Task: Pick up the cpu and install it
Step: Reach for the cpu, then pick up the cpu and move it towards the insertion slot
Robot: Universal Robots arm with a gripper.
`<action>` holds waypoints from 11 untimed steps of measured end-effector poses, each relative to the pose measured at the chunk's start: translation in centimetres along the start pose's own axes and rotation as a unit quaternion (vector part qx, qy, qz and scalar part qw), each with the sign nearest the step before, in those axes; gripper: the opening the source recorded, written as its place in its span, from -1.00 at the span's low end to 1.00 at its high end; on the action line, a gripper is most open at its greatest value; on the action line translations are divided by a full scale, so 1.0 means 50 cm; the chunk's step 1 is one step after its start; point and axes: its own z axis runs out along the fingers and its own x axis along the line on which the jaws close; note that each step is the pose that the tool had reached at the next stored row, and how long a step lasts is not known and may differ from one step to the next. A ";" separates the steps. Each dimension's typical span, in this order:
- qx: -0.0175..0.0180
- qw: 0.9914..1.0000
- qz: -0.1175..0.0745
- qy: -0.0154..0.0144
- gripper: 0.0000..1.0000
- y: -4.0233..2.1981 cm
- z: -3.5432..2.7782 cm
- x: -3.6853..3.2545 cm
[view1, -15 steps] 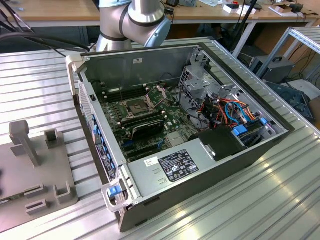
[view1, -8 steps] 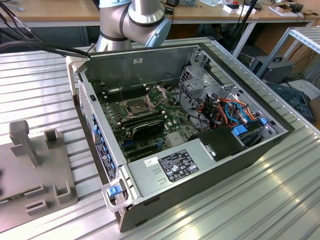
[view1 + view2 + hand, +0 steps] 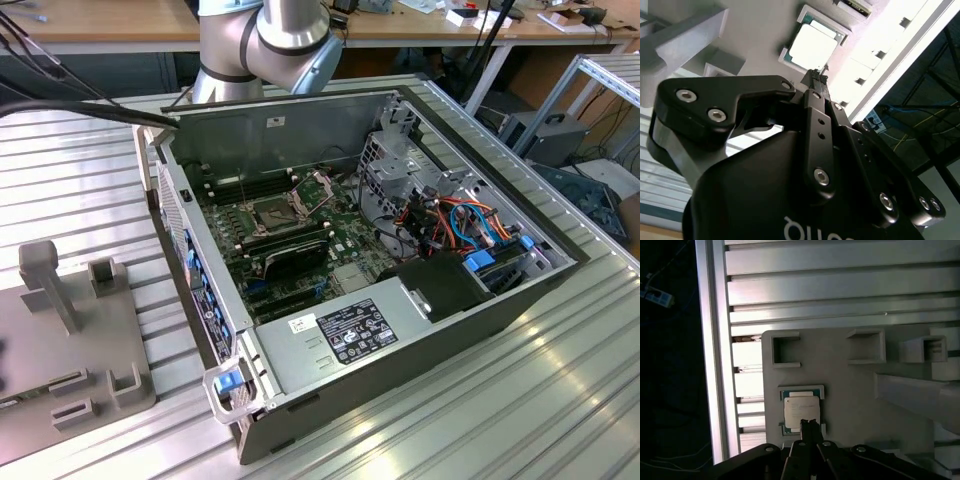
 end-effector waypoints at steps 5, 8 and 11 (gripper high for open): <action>0.000 1.000 0.000 0.000 -0.79 -0.014 0.001 0.000; 0.000 1.000 0.000 0.000 -0.79 -0.014 0.001 0.000; 0.000 1.000 0.000 0.000 -0.79 -0.014 0.001 0.000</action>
